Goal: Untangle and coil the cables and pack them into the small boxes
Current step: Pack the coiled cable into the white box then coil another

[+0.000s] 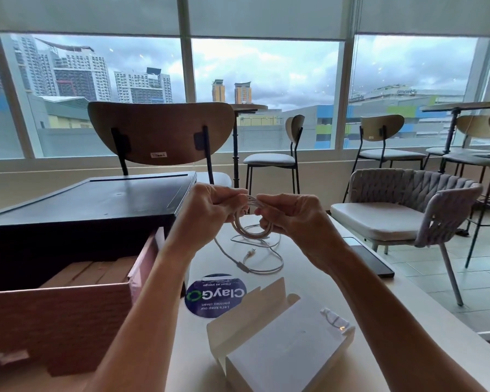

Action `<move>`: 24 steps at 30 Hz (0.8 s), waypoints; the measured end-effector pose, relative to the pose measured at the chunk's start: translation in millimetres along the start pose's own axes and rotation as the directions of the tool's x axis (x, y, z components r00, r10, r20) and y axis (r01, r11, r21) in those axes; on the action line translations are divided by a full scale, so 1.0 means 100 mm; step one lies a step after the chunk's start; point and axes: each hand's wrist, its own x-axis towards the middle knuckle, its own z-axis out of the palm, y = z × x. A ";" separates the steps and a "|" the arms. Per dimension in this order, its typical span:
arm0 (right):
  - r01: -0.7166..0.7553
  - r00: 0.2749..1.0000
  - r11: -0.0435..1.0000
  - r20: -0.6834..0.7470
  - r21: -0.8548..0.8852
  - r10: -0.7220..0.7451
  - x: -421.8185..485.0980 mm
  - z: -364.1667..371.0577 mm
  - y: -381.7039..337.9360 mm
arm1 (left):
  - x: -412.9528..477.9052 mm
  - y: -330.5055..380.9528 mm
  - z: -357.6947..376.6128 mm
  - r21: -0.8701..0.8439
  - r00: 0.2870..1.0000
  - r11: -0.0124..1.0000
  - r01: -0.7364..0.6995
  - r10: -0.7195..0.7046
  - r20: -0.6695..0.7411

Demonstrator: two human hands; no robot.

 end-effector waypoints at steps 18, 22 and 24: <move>0.056 0.992 0.998 -0.108 -0.007 -0.057 0.03 -0.03 -0.09 | 0.00 0.06 0.01 -0.080 0.999 0.997 0.003 -0.006 -0.036; 0.057 0.997 0.994 -0.051 -0.090 -0.062 0.02 -0.08 -0.12 | -0.01 0.07 -0.06 0.012 0.997 0.999 -0.032 0.031 0.067; 0.060 0.998 0.992 -0.015 -0.107 -0.062 0.02 -0.09 -0.15 | -0.03 0.09 -0.08 0.020 0.996 0.999 -0.048 0.046 0.078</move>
